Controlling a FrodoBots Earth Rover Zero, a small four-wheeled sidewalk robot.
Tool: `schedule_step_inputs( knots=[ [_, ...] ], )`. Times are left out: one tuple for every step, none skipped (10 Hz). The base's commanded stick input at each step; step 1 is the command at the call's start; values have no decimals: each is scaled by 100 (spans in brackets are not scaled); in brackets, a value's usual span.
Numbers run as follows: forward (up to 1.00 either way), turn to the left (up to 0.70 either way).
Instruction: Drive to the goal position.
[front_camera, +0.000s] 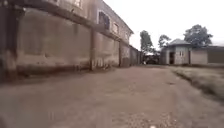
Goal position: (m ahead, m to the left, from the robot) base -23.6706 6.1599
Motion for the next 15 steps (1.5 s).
schedule_step_inputs(
  knots=[
    [0, 45],
    [0, 45],
    [0, 45],
    [0, 45],
    [0, 45],
    [0, 45],
    [0, 45],
    [0, 45],
    [0, 45],
    [0, 45],
    [0, 45],
    [0, 45],
    [0, 45],
    [0, 45],
    [0, 45]
  ],
)
